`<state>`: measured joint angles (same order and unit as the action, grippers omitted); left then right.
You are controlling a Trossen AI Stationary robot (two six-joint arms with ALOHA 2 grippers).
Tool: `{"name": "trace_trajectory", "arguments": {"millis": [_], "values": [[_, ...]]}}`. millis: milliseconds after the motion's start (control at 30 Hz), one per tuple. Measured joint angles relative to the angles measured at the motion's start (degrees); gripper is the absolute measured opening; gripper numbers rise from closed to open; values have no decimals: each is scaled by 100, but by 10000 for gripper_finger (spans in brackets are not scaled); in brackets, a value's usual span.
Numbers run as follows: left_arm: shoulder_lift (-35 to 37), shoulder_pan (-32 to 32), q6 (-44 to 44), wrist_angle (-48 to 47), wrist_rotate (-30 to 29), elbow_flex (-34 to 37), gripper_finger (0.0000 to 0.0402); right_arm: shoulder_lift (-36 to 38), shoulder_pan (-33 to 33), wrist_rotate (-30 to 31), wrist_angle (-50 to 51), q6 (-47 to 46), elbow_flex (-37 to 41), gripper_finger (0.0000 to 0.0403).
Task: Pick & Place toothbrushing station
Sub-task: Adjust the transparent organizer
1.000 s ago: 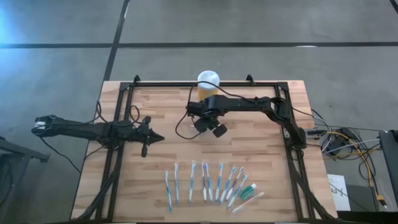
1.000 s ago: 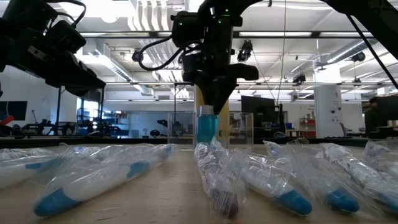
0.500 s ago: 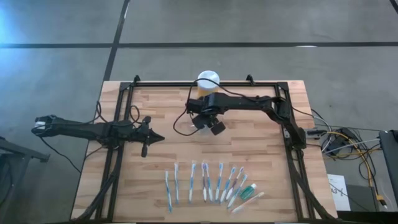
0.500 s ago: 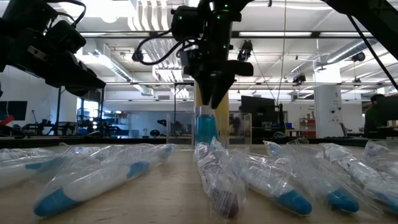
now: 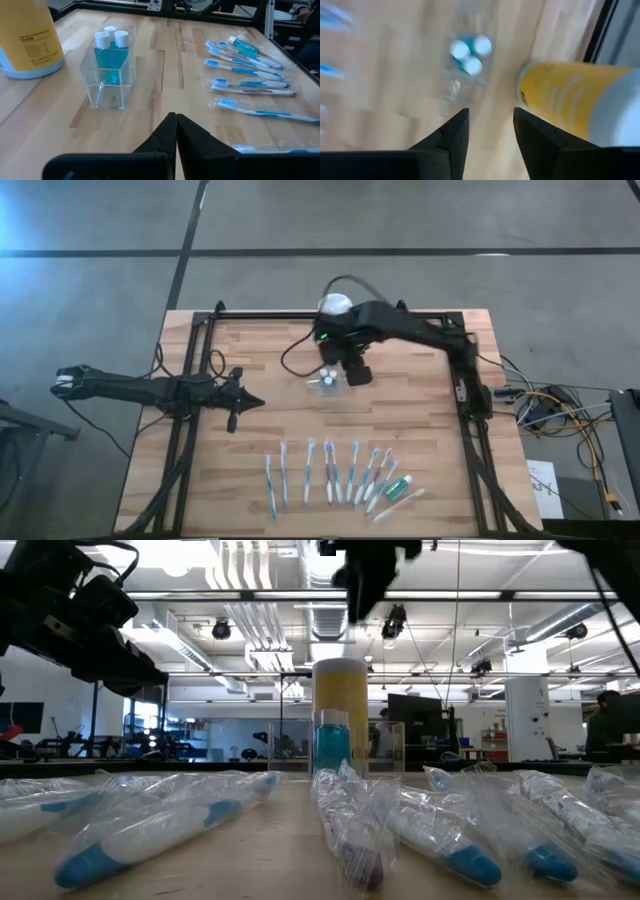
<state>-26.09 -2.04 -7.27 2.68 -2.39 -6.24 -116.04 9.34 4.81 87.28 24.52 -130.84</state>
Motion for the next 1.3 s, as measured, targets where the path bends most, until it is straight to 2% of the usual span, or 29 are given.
{"name": "trace_trajectory", "arguments": {"millis": [100, 200, 433, 600, 733, 833, 967, 1167, 1300], "values": [[-33, 2, -117, -25, 14, 6, 12, 714, -10, -55, -476, -390, 442, 133], [-61, 2, -220, -14, 24, 59, 12, 1496, -38, -44, -1391, -875, 1484, 121], [-70, 2, -461, 466, 20, 437, 12, 3492, -266, -35, -3861, -1713, 5164, 99], [-80, 2, -849, 940, -242, 570, 12, 4631, -459, -12, -6353, -2327, 7799, 80], [-152, 4, -1138, 1044, -604, 573, 12, 5165, -575, 259, -8375, -2676, 9370, 60], [-189, 4, -1260, 1128, -669, 573, 12, 5393, -613, 326, -9468, -2741, 10119, 45], [-246, 4, -1269, 1347, -671, 568, 12, 5541, -608, 257, -10371, -2708, 10789, 32], [-478, 4, -1106, 1334, -695, 364, 12, 5736, -597, -426, -12101, -2357, 11703, 28], [-719, 4, -1409, 1338, -1205, 292, 12, 5963, -599, 44, -12494, -2457, 11980, 28]]}}
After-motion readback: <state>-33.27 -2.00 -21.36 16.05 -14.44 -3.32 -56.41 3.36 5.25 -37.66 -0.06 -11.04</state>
